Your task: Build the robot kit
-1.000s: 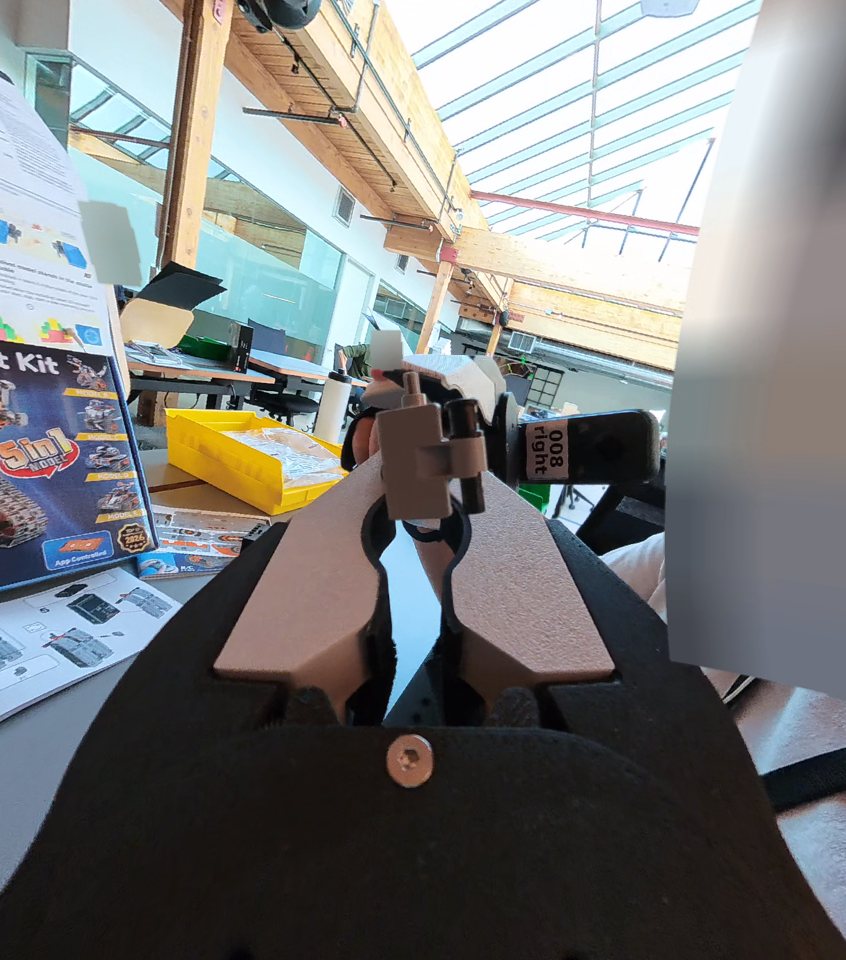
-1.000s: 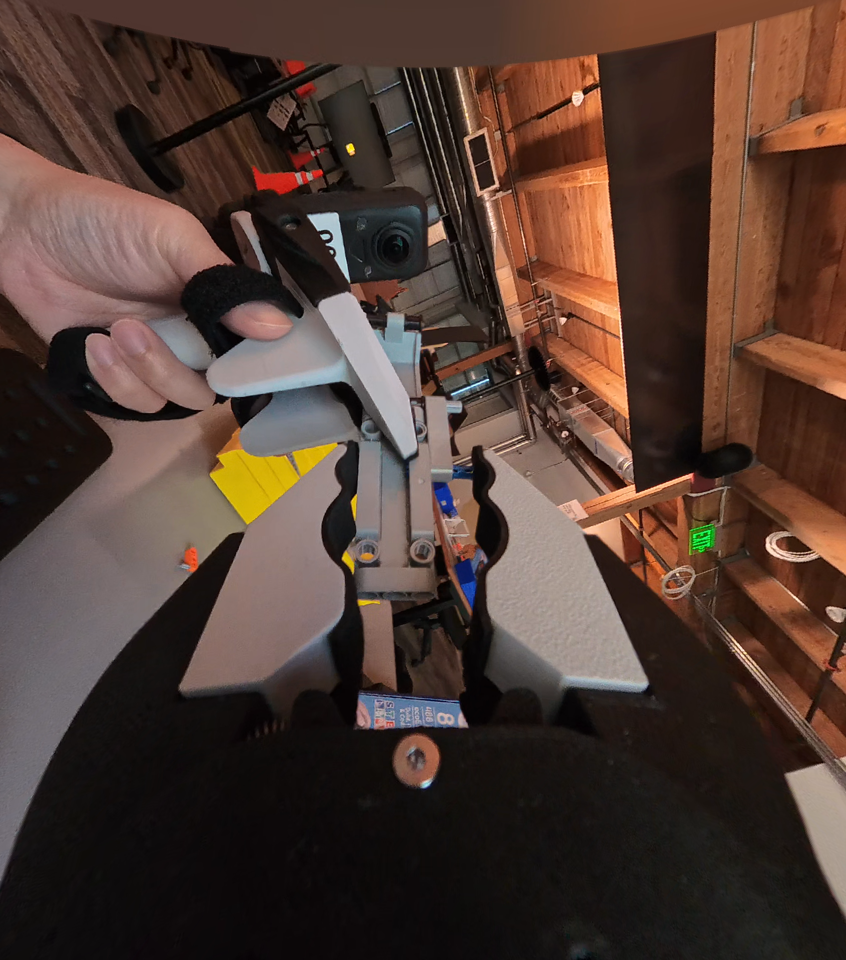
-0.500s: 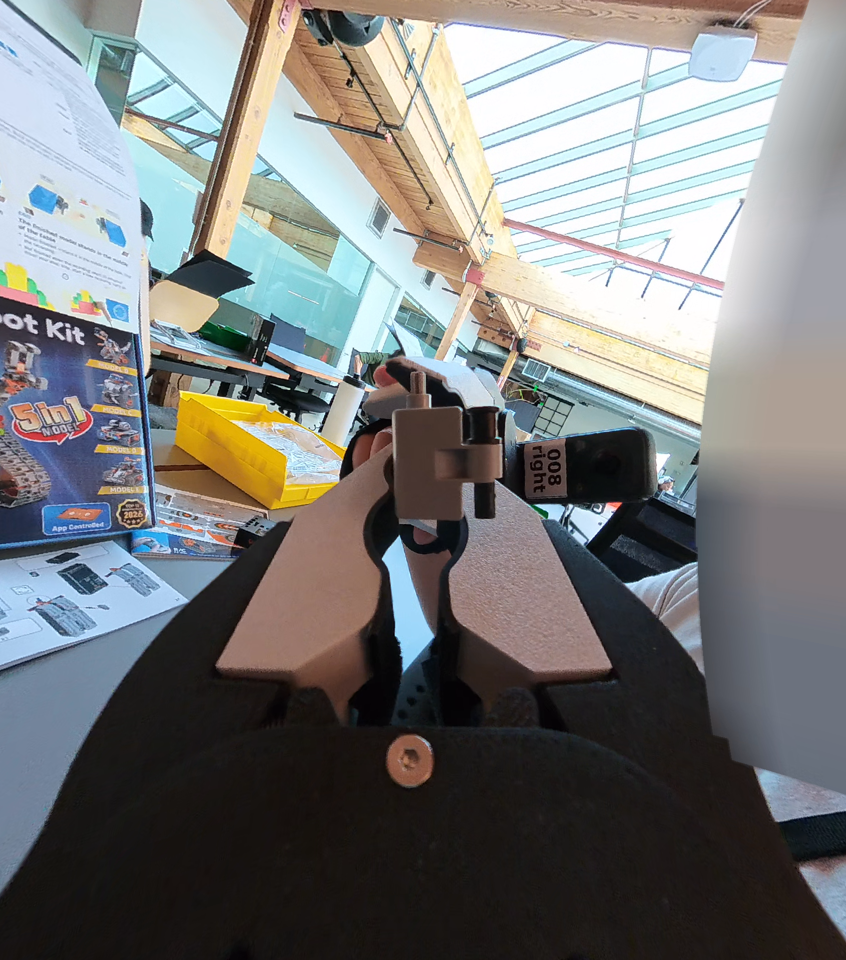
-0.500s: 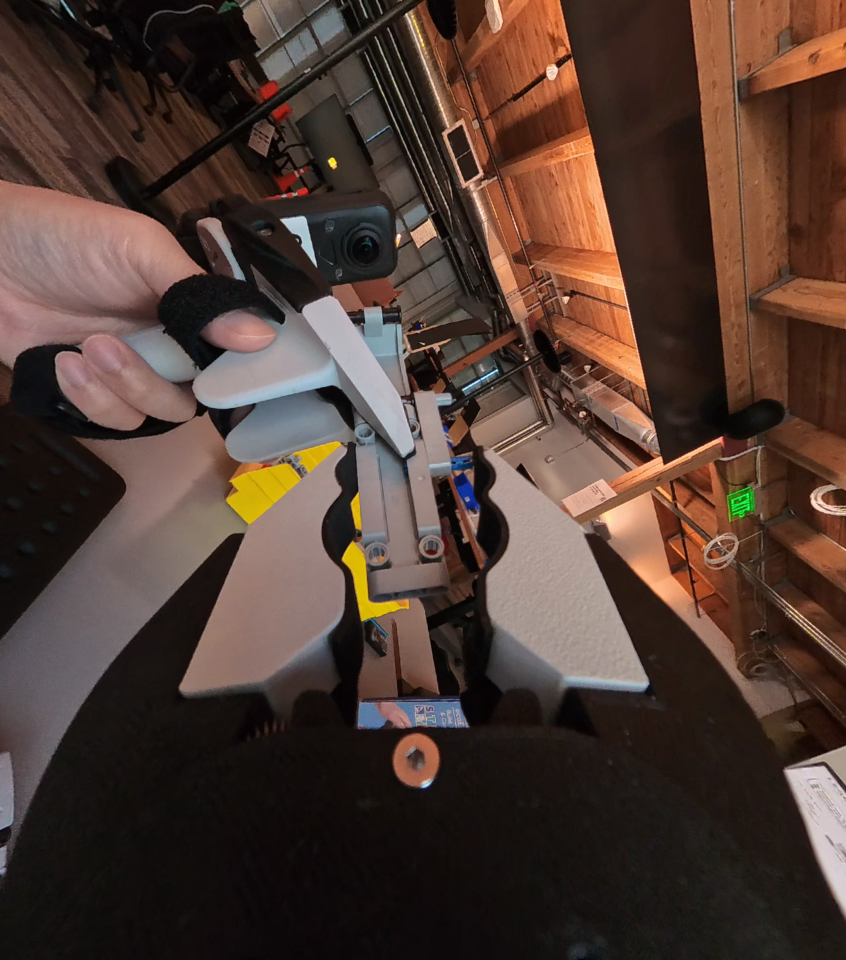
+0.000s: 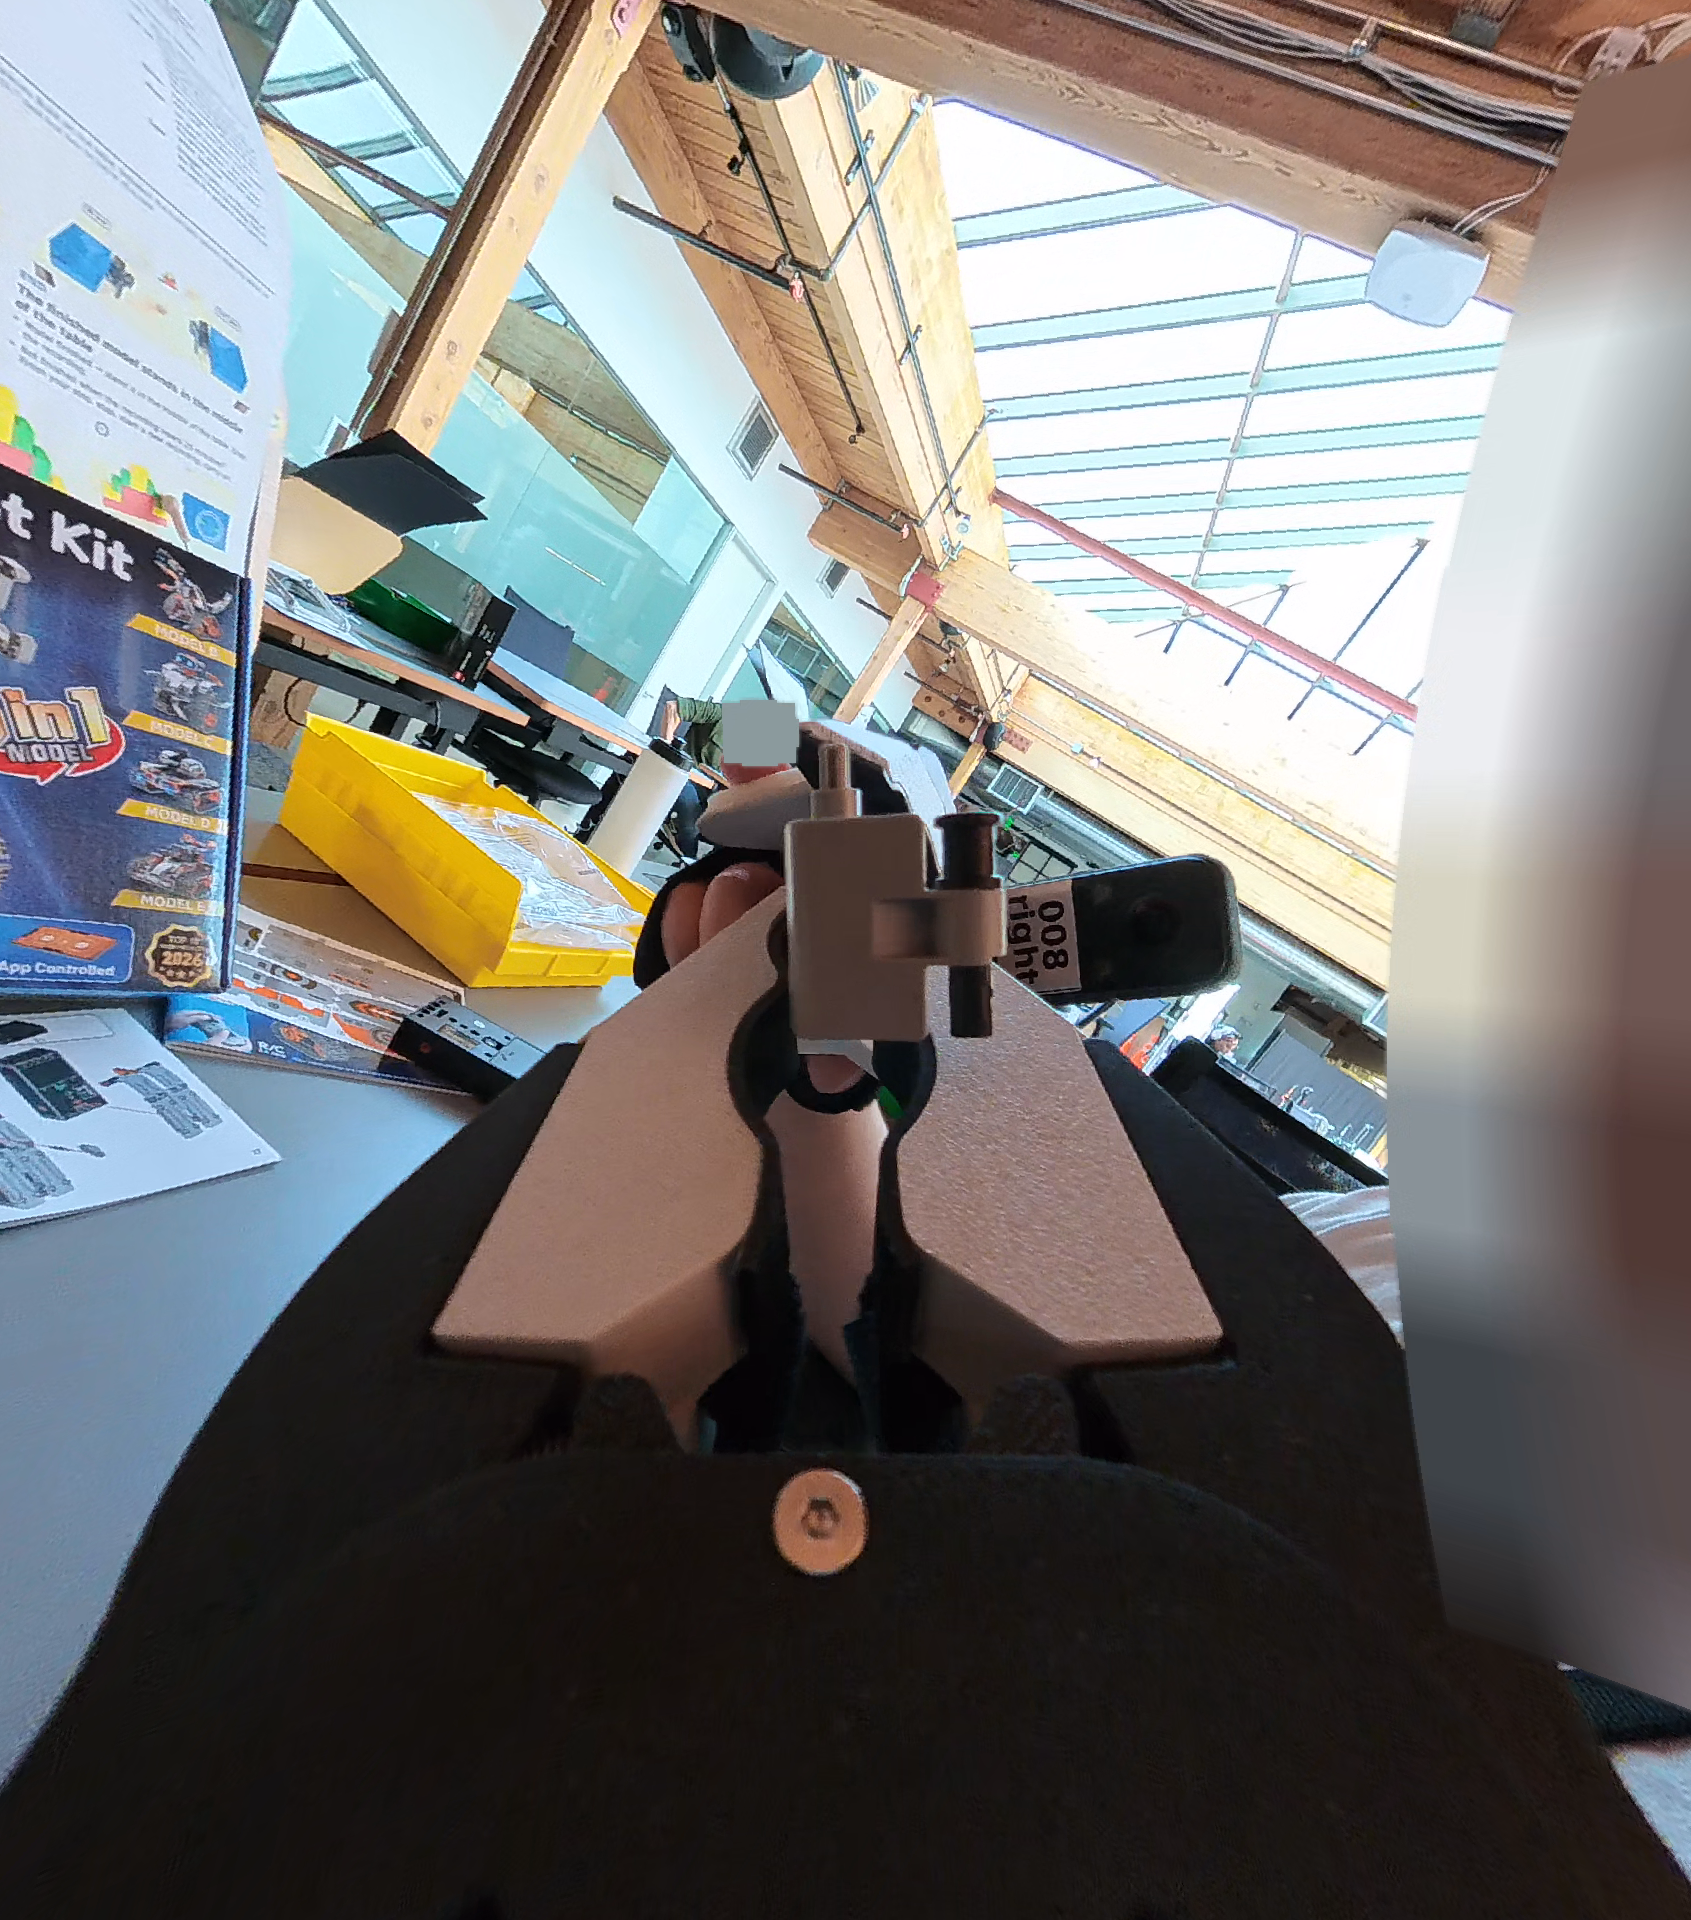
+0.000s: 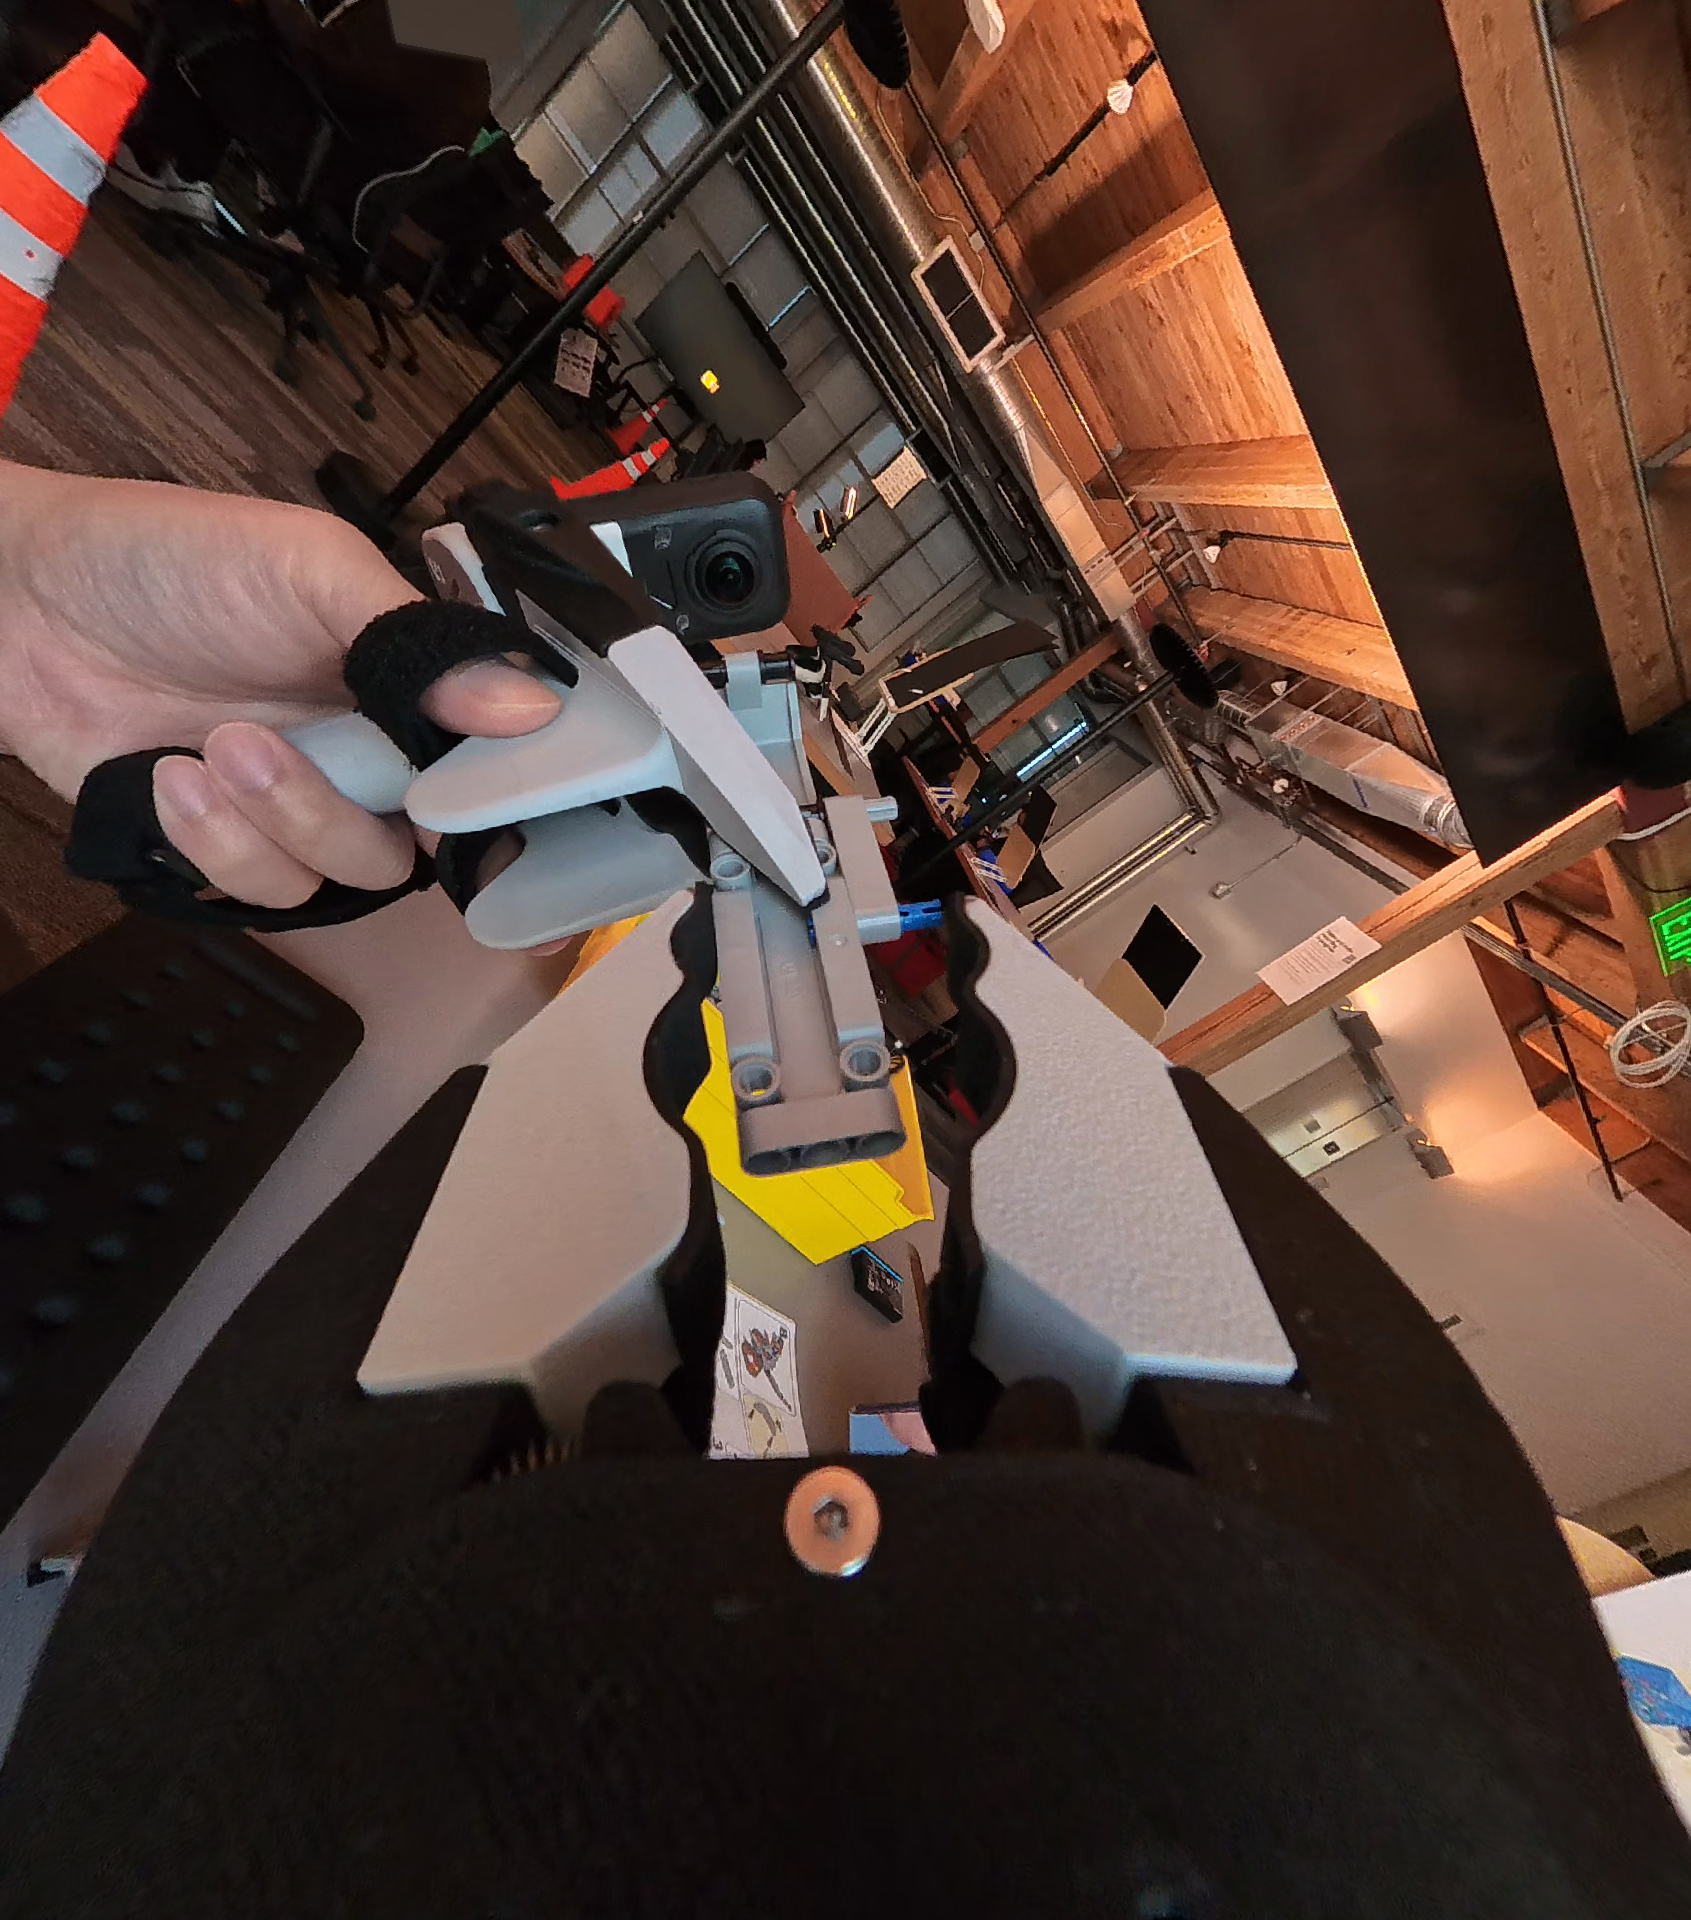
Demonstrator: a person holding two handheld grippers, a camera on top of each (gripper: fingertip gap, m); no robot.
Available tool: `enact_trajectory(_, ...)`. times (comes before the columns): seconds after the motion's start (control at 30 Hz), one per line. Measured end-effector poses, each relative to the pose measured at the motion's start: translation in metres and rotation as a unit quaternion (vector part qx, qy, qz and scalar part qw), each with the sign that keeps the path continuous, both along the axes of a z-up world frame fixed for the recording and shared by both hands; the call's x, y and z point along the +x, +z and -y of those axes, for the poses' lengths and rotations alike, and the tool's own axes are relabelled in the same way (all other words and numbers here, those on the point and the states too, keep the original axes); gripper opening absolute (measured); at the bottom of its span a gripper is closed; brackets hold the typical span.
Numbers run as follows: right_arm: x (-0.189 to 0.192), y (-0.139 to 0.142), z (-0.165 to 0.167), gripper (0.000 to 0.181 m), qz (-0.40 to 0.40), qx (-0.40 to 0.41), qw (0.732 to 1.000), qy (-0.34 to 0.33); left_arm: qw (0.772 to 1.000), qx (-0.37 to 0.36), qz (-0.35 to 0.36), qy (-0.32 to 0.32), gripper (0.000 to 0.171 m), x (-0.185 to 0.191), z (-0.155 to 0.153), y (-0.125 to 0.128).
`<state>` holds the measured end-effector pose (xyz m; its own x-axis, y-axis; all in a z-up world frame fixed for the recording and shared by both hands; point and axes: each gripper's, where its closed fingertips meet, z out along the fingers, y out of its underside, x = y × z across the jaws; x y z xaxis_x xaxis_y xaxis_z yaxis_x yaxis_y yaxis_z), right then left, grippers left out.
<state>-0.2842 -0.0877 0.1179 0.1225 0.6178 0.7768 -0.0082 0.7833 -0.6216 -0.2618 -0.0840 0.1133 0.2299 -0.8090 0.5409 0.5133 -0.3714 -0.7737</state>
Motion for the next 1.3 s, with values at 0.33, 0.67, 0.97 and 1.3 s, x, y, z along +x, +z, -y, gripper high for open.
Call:
enact_trajectory(0.33,0.001,0.001,0.003,0.041,-0.003,0.018,1.0,0.003,1.0,-0.004,-0.007,0.006,0.005,-0.001,-0.001,-0.001)
enact_trajectory(0.67,0.002,0.001,0.004,0.041,0.0,0.015,1.0,0.01,1.0,-0.005,-0.003,0.006,0.005,0.001,0.001,-0.001)
enact_trajectory(0.97,0.004,0.001,0.001,0.041,0.018,-0.122,0.99,0.07,0.999,-0.038,0.034,-0.018,0.009,0.002,0.001,0.001)
enact_trajectory(1.3,0.01,0.005,0.011,0.041,-0.003,-0.024,0.998,0.065,1.0,-0.003,0.005,-0.02,0.006,0.008,0.01,0.003)
